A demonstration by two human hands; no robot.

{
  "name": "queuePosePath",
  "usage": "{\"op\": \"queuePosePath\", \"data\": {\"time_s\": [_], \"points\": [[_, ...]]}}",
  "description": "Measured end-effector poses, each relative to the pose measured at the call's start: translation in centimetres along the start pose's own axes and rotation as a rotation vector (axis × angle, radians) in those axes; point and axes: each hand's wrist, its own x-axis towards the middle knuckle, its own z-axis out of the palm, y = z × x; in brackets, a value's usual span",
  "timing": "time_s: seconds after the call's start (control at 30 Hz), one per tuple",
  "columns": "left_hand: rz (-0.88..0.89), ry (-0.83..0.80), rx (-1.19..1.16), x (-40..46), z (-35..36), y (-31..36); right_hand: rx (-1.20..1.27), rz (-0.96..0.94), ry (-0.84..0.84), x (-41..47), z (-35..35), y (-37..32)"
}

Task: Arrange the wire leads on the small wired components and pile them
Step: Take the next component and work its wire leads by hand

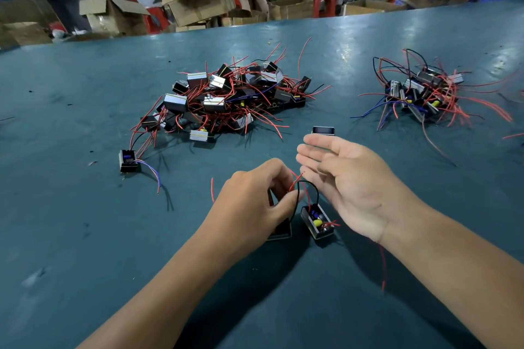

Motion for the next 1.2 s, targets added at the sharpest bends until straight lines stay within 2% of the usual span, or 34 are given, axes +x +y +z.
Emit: {"op": "queuePosePath", "data": {"time_s": [0.2, 0.4, 0.53, 0.7, 1.0, 1.2], "points": [[-0.013, 0.04, 0.015, 0.0, -0.2, -0.2, -0.492, -0.073, -0.03, -0.3, -0.5, 1.4], [-0.068, 0.083, -0.005, 0.0, -0.4, -0.4, -0.76, -0.212, -0.086, -0.8, -0.6, 1.3], [-0.075, 0.092, -0.07, 0.0, -0.5, 0.0, -0.67, -0.209, -0.082, -0.9, -1.0, 0.9], [-0.102, 0.092, -0.138, 0.0, -0.6, 0.0, -0.771, -0.37, -0.032, -0.6, -1.8, 0.4], [-0.135, 0.107, -0.208, -0.1, -0.4, 0.2, -0.631, -0.38, -0.111, -0.8, -1.8, 1.2], [-0.183, 0.086, -0.326, 0.0, -0.4, 0.3, -0.598, -0.394, -0.08, -0.5, -1.9, 1.5]]}}
